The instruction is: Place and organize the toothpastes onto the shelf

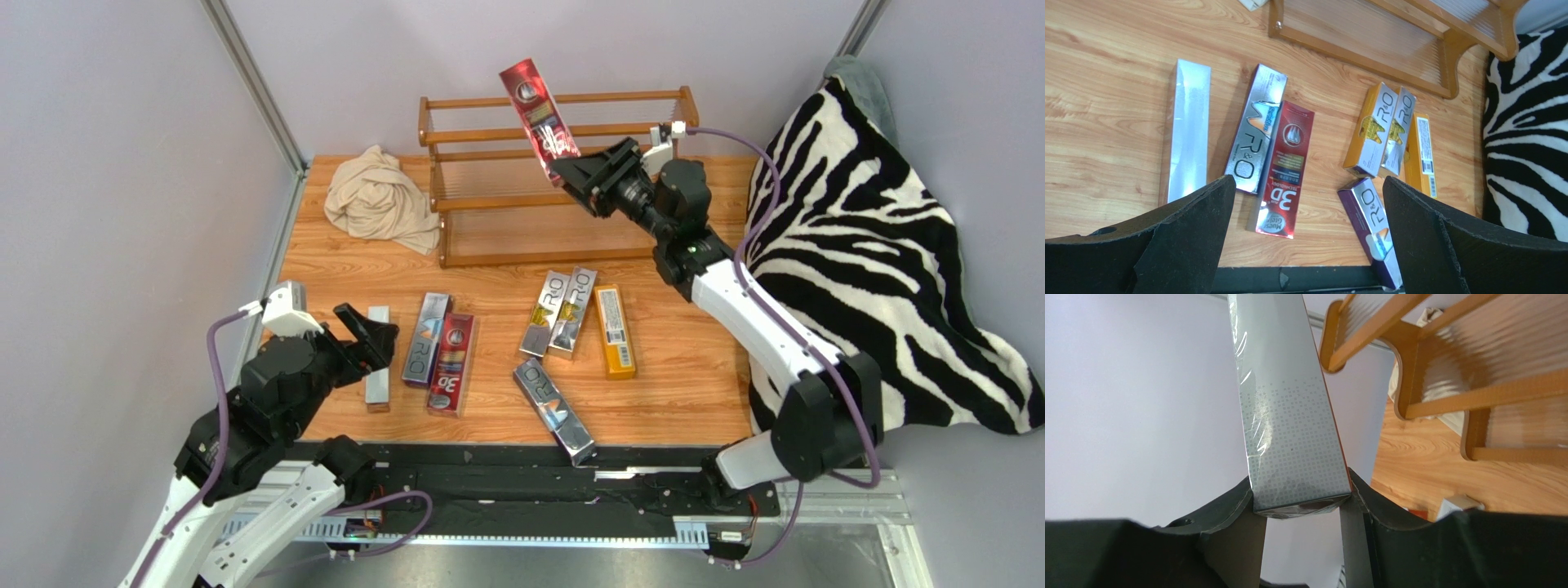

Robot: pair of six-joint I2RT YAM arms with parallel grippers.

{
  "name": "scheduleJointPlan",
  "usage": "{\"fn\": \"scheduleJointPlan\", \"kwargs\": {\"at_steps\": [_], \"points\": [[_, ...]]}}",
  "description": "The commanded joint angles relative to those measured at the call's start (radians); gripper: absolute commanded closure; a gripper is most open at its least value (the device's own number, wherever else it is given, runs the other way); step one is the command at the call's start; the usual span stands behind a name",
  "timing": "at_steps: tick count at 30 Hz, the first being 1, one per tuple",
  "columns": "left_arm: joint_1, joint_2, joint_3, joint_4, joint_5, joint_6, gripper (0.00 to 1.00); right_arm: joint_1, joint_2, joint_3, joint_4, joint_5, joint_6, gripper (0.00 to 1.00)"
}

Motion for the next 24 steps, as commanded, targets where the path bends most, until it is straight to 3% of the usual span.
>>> {"fn": "scheduleJointPlan", "kwargs": {"at_steps": [1,17,24], "points": [[-0.001,-0.017,-0.017,0.048,0.051,0.019,0.01,-0.029,0.114,0.129,0.164,-0.011,0.203,1.00],[-0.003,-0.063,-0.094,0.163,0.215,0.104,0.01,-0.045,0.282,0.281,0.002,0.219,0.360,1.00],[-0.003,-0.065,-0.126,0.189,0.256,0.105,0.01,-0.049,0.324,0.235,0.060,0.254,0.438,1.00]]}}
